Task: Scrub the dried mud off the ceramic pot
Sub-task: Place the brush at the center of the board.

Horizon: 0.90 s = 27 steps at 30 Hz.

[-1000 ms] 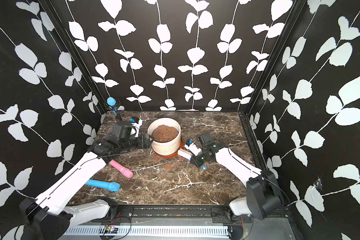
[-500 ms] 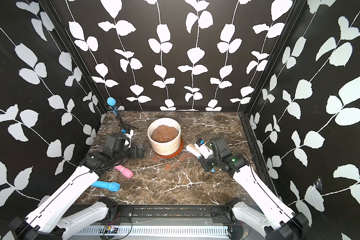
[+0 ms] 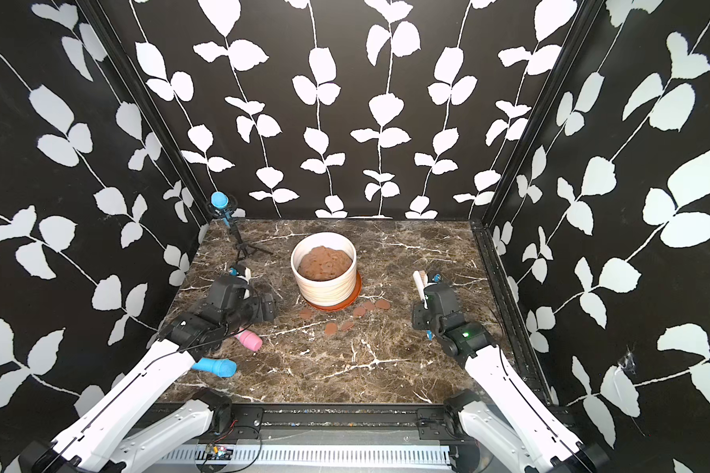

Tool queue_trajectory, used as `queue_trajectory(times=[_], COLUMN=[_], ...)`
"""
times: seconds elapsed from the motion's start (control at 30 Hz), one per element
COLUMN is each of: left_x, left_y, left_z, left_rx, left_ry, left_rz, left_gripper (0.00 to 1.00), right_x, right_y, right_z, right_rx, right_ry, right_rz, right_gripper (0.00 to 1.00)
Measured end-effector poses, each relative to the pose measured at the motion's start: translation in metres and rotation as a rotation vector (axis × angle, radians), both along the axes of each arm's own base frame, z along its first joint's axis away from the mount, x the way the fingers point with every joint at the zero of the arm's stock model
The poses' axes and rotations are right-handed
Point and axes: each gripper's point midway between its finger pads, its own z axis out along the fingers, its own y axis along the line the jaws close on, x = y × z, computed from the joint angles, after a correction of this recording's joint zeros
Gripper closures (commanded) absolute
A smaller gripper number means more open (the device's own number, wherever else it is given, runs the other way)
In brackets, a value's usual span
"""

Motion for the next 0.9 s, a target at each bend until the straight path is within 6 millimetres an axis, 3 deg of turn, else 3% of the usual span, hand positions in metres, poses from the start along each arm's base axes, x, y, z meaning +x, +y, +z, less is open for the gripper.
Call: queue_trajectory(times=[0.23,0.4,0.6,0.7,0.83,0.87,0.9], left_x=[-0.004,-0.005,-0.008,-0.007,-0.006,-0.005,-0.004], left_y=[0.016,0.021,0.012,0.010,0.012,0.016,0.020], left_z=[0.000,-0.005,-0.021,-0.020,-0.020,-0.020,-0.021], left_rx=[0.042,0.075,0.072,0.067,0.076,0.086,0.098], left_ry=[-0.016,-0.015,-0.016,-0.024,-0.026,-0.026,-0.025], left_rz=[0.060,0.067,-0.013,-0.025,-0.008,0.011,0.039], left_gripper=[0.02,0.01,0.01,0.02,0.02,0.02,0.02], right_x=[0.023,0.034,0.041,0.033,0.029,0.029,0.030], right_y=[-0.037,-0.035,-0.034,-0.036,-0.034,-0.033,-0.033], right_z=[-0.047,-0.072,-0.099,-0.116,-0.125,-0.124,-0.121], right_rx=[-0.085,-0.062,-0.039,-0.043,-0.037,-0.037,-0.040], right_ry=[0.038,0.178,0.330,0.408,0.452,0.451,0.445], right_rz=[-0.144,-0.163,-0.177,-0.178,-0.154,-0.150,-0.146], right_gripper=[1.00,0.97,0.94,0.83,0.57,0.46,0.21])
